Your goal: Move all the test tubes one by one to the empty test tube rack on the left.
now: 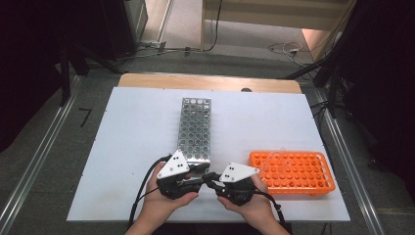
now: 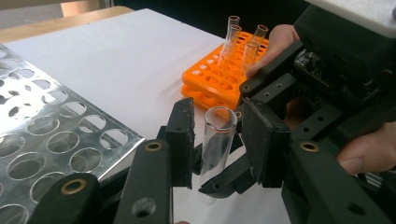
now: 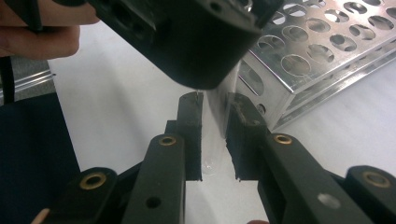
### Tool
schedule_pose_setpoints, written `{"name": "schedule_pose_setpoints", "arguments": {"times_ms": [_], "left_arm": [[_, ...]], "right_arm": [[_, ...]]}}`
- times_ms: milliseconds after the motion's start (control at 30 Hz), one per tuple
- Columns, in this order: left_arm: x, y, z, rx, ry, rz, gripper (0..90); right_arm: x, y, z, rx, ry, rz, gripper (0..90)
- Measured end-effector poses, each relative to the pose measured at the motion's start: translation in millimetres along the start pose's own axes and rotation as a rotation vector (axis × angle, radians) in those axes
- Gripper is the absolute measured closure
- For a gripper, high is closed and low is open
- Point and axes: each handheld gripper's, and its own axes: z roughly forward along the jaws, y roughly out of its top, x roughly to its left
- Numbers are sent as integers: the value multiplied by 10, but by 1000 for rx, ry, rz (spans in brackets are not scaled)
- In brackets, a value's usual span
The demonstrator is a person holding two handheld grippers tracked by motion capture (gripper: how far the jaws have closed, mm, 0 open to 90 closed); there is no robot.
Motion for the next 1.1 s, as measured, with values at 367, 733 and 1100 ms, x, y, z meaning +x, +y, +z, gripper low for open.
{"name": "schedule_pose_setpoints", "arguments": {"times_ms": [367, 733, 1100], "left_arm": [[3, 1, 17, 16, 7, -4, 746], [82, 108, -40, -18, 30, -18, 750], [309, 266, -82, -52, 71, -28, 750]], "right_arm": [[-2, -4, -1, -4, 3, -3, 743], [-65, -78, -180, -68, 25, 18, 464], [-241, -324, -560, -124, 51, 74, 9]]}}
